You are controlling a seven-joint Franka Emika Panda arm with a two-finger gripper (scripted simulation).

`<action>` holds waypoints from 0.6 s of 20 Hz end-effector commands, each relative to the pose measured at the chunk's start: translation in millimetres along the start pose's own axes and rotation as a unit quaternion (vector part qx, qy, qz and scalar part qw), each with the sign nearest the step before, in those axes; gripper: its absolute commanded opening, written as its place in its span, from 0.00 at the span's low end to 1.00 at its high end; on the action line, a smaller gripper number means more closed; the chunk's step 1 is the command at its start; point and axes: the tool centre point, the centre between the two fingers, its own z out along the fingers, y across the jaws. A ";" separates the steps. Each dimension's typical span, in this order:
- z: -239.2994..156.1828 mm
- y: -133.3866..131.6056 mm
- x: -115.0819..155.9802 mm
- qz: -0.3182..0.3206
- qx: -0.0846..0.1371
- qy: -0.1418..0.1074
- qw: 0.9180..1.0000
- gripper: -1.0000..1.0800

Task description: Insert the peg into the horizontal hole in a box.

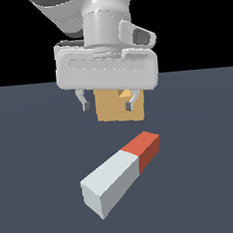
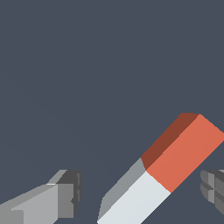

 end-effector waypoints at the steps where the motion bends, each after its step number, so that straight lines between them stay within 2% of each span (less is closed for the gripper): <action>1: 0.0 0.0 0.0 0.000 0.000 0.000 1.000 0.96; 7: 3.1 1.9 -4.2 0.018 -0.002 0.001 1.000 0.96; 12: 10.4 5.9 -14.6 0.061 -0.007 0.005 0.998 0.96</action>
